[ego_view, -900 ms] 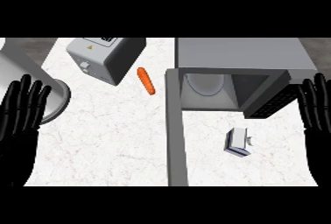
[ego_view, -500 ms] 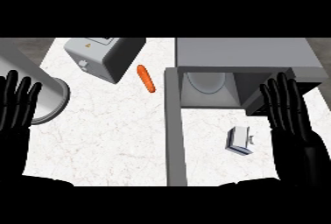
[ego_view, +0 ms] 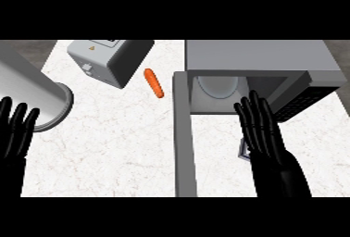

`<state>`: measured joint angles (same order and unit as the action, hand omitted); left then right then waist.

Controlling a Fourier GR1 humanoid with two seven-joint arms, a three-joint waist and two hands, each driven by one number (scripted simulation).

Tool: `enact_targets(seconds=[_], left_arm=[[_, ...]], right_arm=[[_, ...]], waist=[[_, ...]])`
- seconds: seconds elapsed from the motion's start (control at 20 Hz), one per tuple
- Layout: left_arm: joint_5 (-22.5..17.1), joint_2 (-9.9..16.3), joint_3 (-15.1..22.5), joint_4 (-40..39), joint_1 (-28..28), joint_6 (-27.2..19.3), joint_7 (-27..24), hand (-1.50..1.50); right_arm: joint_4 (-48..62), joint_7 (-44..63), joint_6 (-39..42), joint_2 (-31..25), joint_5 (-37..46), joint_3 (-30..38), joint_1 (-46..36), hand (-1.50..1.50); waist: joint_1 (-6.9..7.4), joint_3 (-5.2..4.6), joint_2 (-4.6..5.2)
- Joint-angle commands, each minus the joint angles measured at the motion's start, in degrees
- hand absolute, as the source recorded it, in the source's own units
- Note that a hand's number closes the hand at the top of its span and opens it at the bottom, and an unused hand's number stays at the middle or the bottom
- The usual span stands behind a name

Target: Pick up the milk, place it into the microwave and close the microwave

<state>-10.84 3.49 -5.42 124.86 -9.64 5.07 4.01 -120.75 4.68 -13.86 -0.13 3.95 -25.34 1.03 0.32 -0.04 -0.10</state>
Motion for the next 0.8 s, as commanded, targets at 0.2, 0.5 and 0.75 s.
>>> enact_targets(seconds=[0.2,0.5,0.75], left_arm=[[-3.5,0.53,-2.29,4.39,-4.26,2.45,2.02,-1.5],[-9.59,0.54,-6.61,5.97,-10.81,7.99,-1.05,-1.5],[-6.57,-1.85,-4.31,9.79,-14.4,8.56,-1.04,-1.5]], right_arm=[[1.08,0.49,-7.78,0.1,6.34,-0.57,0.22,-1.5],[6.35,-2.03,-7.92,0.06,5.22,3.16,0.39,-1.5],[10.58,-6.7,-5.94,-0.56,0.04,8.5,3.4,-1.5]], waist=[[-0.13,0.02,0.03],[0.07,0.02,0.02],[0.08,0.05,0.03]])
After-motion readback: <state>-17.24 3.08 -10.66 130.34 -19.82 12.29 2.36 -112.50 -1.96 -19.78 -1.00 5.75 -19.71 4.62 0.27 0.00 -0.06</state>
